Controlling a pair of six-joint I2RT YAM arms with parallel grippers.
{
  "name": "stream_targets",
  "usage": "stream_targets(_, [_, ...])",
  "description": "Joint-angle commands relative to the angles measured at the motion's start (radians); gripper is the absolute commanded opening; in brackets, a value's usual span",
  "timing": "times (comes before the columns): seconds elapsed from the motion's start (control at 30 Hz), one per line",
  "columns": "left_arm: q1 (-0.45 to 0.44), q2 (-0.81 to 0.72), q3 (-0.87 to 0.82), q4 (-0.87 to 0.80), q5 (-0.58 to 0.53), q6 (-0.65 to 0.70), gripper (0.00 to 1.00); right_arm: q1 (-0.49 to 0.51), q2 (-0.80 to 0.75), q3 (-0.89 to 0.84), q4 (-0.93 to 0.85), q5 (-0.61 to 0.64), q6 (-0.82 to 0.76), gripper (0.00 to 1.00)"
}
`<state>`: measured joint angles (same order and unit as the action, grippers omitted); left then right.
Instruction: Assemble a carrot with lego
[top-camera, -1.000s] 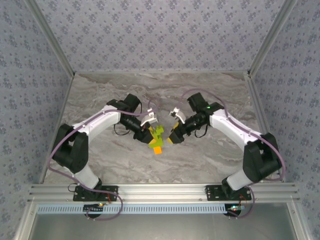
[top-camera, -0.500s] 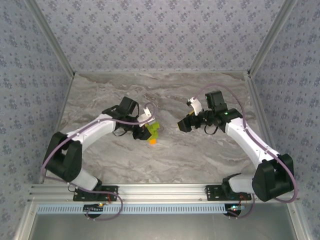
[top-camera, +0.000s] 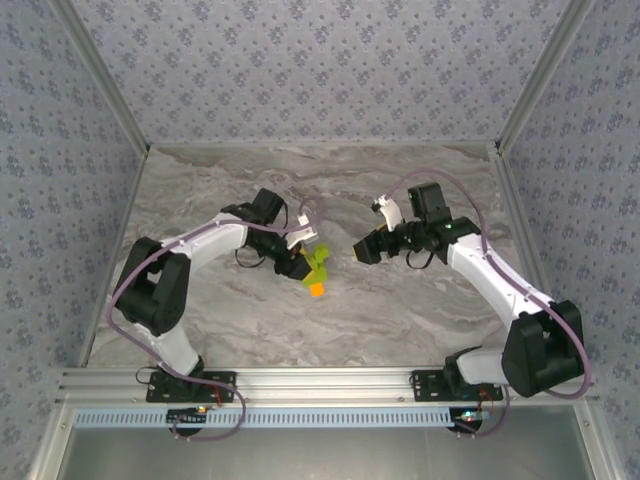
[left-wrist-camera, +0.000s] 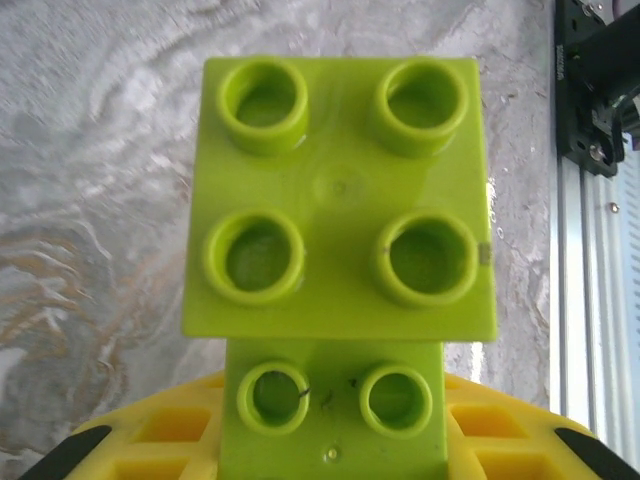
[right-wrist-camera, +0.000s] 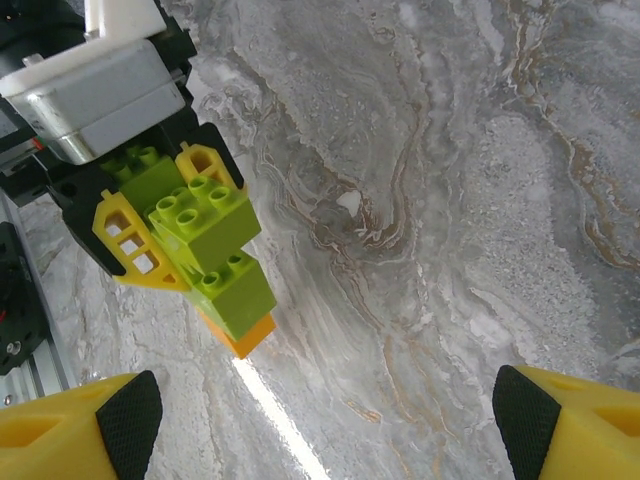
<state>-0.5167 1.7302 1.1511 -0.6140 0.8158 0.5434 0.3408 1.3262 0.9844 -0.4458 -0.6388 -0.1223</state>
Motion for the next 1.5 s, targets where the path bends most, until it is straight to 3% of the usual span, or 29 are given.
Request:
stream_targets(0.0, [0.004, -0.006, 0.035, -0.050, 0.080, 0.037, 0.26, 0.000, 0.013, -0.002, 0.009, -0.030, 0.009, 0.90])
stream_targets(0.7, [0.007, 0.151, 0.135, -0.127, 0.048, 0.057, 0.34, 0.010, 0.015, -0.032, 0.032, -0.052, 0.010, 0.87])
stream_targets(0.8, [0.007, 0.167, 0.145, -0.123, 0.047, 0.056, 0.47, 0.011, 0.013, -0.039, 0.034, -0.054, 0.010, 0.87])
stream_targets(1.3, [0.011, 0.197, 0.156, -0.109, 0.043, 0.037, 0.51, 0.020, -0.001, -0.050, 0.043, -0.057, 0.014, 0.86])
stream_targets(1.4, [0.011, 0.205, 0.166, -0.108, 0.037, 0.035, 0.69, 0.021, -0.005, -0.049, 0.040, -0.059, 0.013, 0.86])
stream_targets(1.47, [0.013, 0.213, 0.171, -0.107, 0.028, 0.032, 0.94, 0.022, -0.007, -0.052, 0.045, -0.059, 0.015, 0.86])
